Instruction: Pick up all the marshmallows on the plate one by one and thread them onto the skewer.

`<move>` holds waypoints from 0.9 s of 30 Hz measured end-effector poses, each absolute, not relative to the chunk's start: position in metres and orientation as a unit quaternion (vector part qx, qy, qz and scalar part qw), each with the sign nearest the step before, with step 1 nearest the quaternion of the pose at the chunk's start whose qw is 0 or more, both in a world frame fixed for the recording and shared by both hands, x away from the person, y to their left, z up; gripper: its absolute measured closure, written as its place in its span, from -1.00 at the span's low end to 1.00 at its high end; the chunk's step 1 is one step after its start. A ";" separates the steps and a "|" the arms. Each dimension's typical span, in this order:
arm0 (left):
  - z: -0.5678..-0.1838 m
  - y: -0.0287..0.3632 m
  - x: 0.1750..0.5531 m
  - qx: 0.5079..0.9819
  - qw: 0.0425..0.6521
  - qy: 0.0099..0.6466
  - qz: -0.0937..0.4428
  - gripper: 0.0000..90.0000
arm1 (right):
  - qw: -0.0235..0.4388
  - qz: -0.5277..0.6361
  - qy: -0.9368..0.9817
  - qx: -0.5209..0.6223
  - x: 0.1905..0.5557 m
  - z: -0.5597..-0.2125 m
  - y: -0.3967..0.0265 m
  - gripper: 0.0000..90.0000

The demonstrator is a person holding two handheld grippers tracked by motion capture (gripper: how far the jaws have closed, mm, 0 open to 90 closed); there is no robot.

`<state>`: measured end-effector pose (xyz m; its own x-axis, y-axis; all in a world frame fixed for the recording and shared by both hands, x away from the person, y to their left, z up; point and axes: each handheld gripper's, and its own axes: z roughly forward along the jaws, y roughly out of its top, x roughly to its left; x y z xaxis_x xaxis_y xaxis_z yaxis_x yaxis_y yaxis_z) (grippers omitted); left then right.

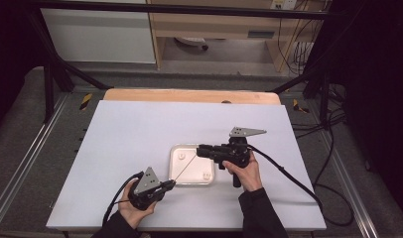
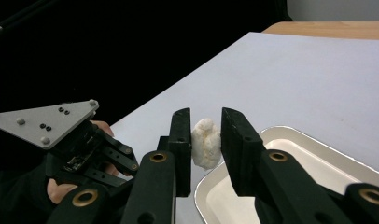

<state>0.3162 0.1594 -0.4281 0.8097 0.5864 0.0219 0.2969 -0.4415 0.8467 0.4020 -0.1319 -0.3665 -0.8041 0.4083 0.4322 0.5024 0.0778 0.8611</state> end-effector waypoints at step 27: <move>-0.432 0.154 0.317 0.848 0.430 0.265 0.160 0.98 | 0.055 -0.611 -0.732 -0.298 0.394 -0.387 -0.115 0.77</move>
<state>0.3168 0.1536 -0.4316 0.8089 0.5864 0.0435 0.3111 -0.4896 0.8146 0.3943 -0.1155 -0.3866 -0.8162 0.3689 0.4446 0.5034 0.0764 0.8607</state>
